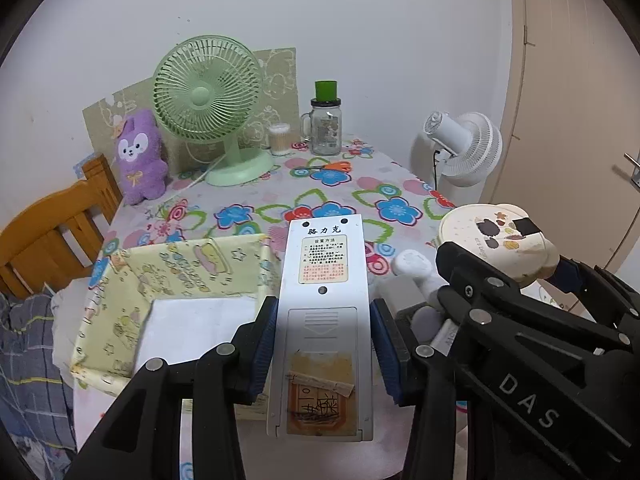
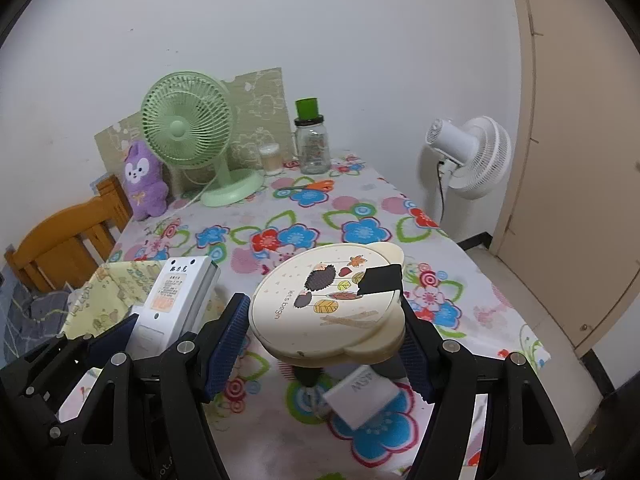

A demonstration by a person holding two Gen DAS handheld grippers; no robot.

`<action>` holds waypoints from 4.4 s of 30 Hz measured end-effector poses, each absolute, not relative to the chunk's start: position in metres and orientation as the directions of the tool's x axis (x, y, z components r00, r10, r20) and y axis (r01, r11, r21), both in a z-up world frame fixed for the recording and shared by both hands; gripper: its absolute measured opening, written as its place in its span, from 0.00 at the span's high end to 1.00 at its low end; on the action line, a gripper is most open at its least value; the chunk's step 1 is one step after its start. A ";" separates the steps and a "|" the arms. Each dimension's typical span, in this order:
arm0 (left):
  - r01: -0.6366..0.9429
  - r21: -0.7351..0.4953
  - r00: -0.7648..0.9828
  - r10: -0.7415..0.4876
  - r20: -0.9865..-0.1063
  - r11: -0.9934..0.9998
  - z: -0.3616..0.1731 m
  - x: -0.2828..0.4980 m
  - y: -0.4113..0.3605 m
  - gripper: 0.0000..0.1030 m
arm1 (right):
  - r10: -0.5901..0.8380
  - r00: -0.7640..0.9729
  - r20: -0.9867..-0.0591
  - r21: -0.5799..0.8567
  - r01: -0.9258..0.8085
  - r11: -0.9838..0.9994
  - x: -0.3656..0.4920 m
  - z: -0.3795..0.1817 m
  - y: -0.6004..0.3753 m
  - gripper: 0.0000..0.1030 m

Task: Organize rigid objects
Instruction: 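Lift and carry the remote and beige container toward the yellow fabric box, then lower the remote into the box with the left tool while the right tool releases the container inside, then withdraw both tools from the box back toward the remaining objects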

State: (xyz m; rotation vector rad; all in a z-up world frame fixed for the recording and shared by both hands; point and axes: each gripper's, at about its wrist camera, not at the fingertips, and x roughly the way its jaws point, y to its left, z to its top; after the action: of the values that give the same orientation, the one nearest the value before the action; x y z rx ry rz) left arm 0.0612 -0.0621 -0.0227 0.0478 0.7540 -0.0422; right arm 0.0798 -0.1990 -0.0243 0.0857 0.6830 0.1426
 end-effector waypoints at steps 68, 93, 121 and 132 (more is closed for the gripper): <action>-0.059 0.040 0.638 0.069 -0.767 0.997 -0.083 0.116 0.096 0.55 | 0.303 0.602 -0.739 0.107 -0.339 0.935 0.140 -0.074 -0.008 0.30; -0.069 0.046 0.673 0.081 -0.735 0.997 -0.060 0.093 0.085 0.21 | 0.332 0.626 -0.705 0.129 -0.347 0.929 0.122 -0.055 -0.024 0.10; -0.040 0.051 0.715 0.064 -0.696 0.998 -0.037 0.072 0.024 0.20 | 0.282 0.687 -0.670 0.097 -0.295 0.951 0.095 -0.026 -0.092 0.03; -0.012 0.049 0.739 0.042 -0.673 0.999 -0.030 0.065 0.000 0.12 | 0.269 0.702 -0.659 0.095 -0.277 0.956 0.088 -0.019 -0.115 0.03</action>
State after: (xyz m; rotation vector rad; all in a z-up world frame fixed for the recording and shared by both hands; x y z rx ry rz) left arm 0.0648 -0.0004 -0.0300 0.0422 0.7392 0.0300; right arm 0.0882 -0.1155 -0.0195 -0.0121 0.7313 0.3041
